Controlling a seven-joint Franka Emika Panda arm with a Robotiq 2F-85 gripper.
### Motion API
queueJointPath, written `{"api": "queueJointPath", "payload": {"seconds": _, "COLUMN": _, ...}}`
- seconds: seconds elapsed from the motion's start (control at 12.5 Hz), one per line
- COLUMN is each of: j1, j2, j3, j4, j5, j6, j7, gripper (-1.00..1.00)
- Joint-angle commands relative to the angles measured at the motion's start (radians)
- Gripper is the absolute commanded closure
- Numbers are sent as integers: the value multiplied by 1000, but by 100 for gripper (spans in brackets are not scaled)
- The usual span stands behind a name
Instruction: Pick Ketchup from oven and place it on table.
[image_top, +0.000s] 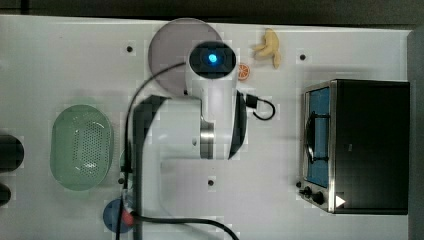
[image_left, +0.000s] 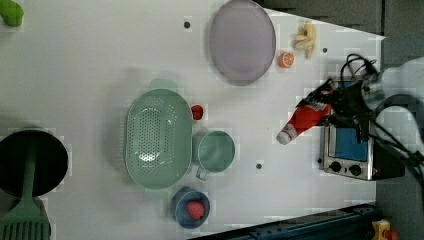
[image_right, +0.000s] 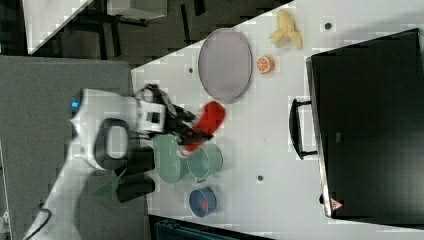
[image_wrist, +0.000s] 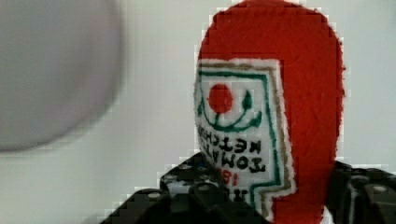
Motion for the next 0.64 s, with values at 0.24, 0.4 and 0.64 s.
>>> {"api": "queueJointPath", "payload": {"seconds": 0.24, "j1": -31, "j2": 68, "j3": -17, "j4": -138, "j5": 12, "j6": 237, "j7": 69, "gripper": -24}}
{"api": "queueJointPath", "payload": {"seconds": 0.4, "j1": -28, "j2": 124, "j3": -11, "j4": -174, "j5": 12, "j6": 344, "j7": 69, "gripper": -24}}
{"api": "queueJointPath", "payload": {"seconds": 0.64, "j1": -27, "j2": 185, "j3": -3, "j4": -184, "j5": 15, "j6": 424, "j7": 69, "gripper": -71}}
